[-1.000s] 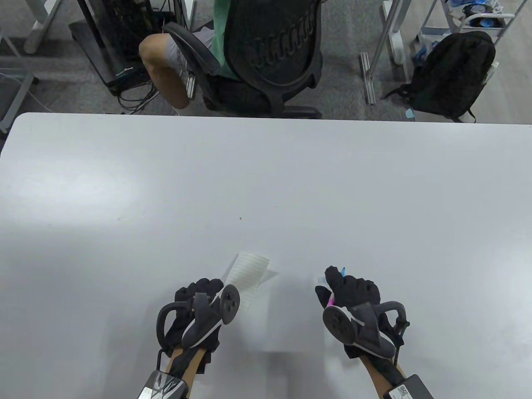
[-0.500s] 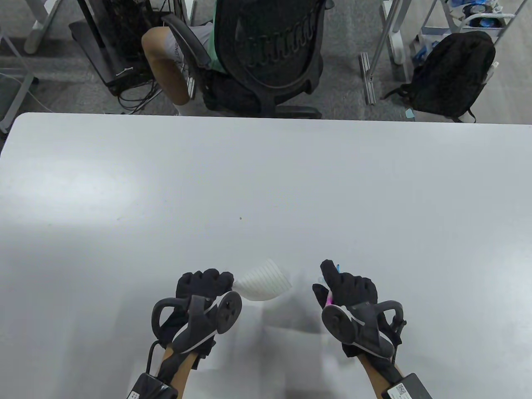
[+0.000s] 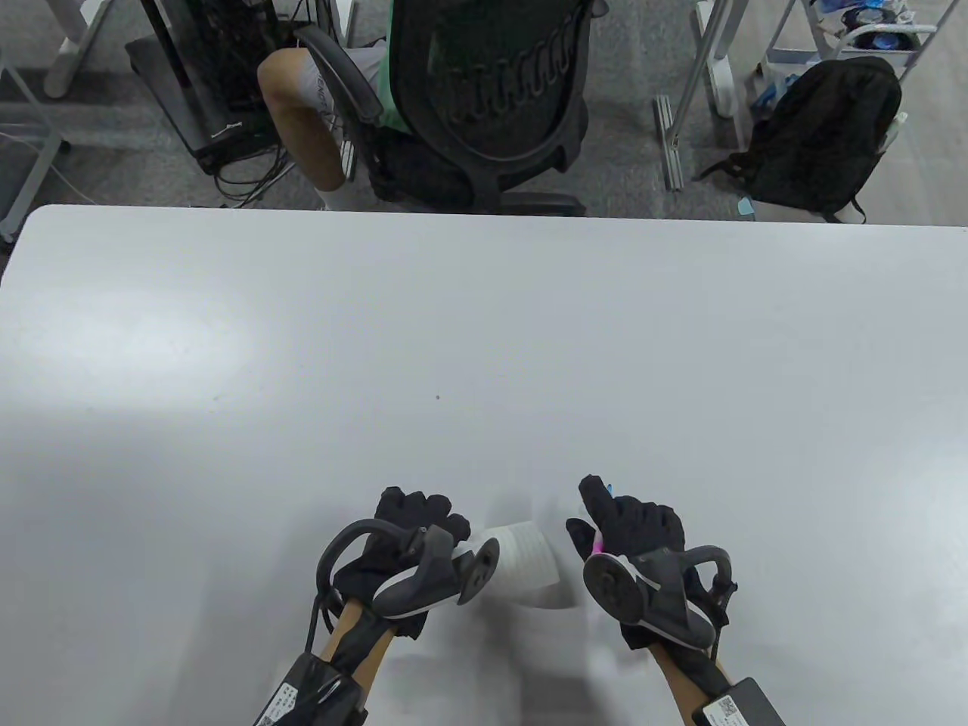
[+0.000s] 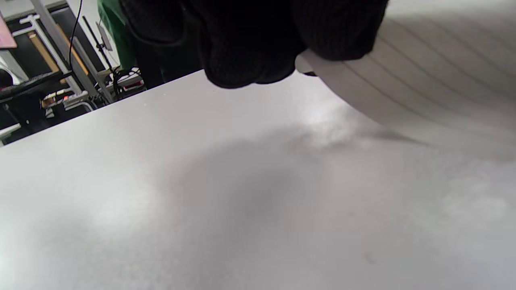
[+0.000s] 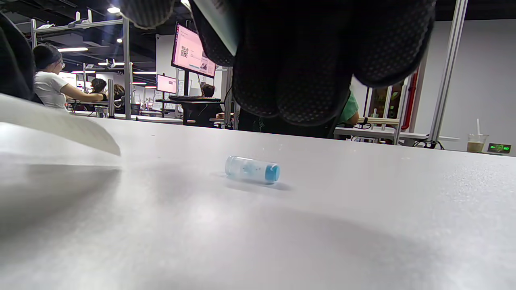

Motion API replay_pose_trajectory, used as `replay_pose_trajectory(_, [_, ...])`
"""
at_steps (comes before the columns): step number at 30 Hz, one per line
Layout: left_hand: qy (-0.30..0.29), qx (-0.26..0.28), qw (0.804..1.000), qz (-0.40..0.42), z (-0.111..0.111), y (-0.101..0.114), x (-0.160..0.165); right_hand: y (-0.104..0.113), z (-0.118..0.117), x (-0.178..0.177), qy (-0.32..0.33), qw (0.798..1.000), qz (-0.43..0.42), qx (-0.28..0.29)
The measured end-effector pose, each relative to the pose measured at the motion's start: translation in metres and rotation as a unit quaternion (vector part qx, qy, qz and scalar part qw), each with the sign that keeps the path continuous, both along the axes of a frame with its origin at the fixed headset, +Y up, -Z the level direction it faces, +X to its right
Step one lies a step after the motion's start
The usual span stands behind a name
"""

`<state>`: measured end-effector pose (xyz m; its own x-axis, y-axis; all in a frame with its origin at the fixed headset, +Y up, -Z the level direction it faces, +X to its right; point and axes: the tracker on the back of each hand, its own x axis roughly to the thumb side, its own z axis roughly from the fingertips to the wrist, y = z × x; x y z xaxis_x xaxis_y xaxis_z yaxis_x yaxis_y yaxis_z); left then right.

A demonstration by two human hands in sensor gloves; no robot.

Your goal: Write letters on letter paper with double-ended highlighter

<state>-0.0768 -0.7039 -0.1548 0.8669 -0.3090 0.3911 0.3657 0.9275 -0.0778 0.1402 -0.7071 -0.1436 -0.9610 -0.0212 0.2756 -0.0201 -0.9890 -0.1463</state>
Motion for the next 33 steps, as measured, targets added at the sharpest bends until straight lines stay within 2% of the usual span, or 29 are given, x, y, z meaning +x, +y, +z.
replay_pose_trajectory(4, [-0.009,0.023,0.999,-0.031,0.002,-0.011,0.004,0.000,0.000,-0.001,0.003,1.000,0.004,0.004])
replay_pose_trajectory(11, [-0.011,0.013,0.999,-0.048,0.001,-0.026,0.001,0.001,0.002,-0.004,0.012,0.999,0.013,0.031])
replay_pose_trajectory(16, [-0.003,0.024,0.999,-0.021,-0.001,-0.021,-0.005,0.001,0.004,-0.008,0.023,0.999,0.015,0.039])
replay_pose_trajectory(20, [0.007,0.002,1.000,0.017,-0.002,-0.017,-0.008,0.001,0.004,-0.008,0.024,0.999,0.015,0.036])
replay_pose_trajectory(25, [-0.001,-0.003,1.000,-0.022,-0.001,-0.027,-0.003,0.001,0.005,-0.009,0.031,0.999,0.015,0.033])
replay_pose_trajectory(33, [0.000,-0.011,1.000,-0.007,-0.001,-0.029,-0.001,0.006,0.006,-0.012,0.046,0.999,0.003,0.027])
